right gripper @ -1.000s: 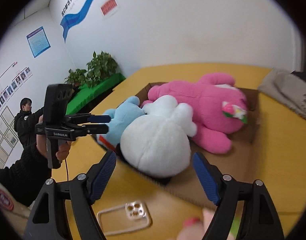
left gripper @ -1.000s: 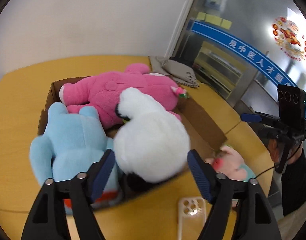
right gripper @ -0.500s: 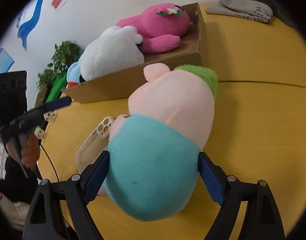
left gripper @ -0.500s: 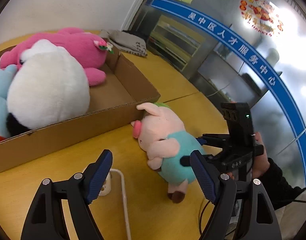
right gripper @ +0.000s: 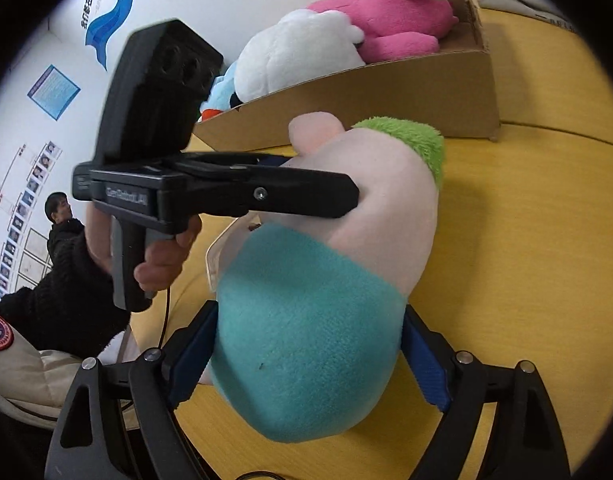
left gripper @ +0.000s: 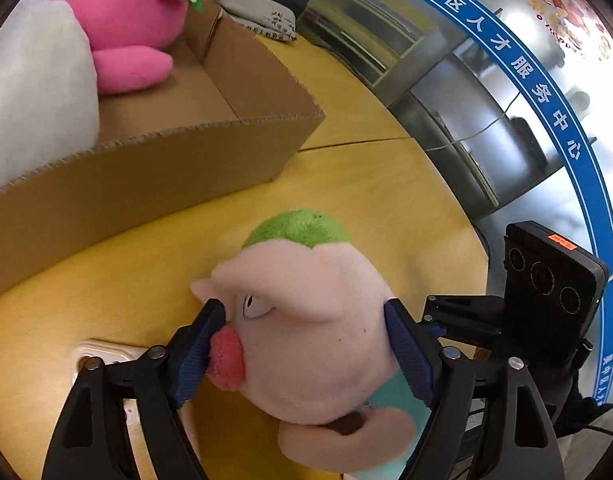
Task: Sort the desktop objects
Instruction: 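Move both tools toward the pink pig plush with teal body, then close both grippers on the pink pig plush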
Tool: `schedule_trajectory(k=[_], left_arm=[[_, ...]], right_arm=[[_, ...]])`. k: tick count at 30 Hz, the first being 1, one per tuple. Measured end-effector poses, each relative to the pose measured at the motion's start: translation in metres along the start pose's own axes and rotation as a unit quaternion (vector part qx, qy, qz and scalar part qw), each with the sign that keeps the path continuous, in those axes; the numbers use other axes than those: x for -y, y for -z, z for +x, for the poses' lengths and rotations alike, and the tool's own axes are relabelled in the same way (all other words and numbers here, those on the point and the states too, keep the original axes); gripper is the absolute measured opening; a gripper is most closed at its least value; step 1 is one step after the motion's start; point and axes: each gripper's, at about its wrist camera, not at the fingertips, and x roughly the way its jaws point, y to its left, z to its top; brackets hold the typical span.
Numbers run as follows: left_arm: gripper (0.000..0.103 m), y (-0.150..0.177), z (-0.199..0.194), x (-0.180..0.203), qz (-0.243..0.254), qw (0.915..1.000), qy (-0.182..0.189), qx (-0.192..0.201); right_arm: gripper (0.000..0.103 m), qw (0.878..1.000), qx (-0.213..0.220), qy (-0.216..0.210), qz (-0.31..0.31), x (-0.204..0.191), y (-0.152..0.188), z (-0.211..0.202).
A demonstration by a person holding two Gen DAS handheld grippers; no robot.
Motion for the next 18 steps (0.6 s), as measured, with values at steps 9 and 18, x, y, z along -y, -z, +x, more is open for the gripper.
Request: schedule_trajectory(k=[9,18], left_arm=[[0.06,-0.014,-0.051,0.029,0.01,0.9984,-0.021,0.052],[0.062,-0.155,-0.125,0.041,0.095,0.9789,-0.085,0.16]], right_arm=[[0.071,0.997,0.073,-0.014,-0.02,-0.017,0.0,-0.028],[0.071,0.976,0.164,0.007,-0.14,-0.037,-0.145,-0.079]])
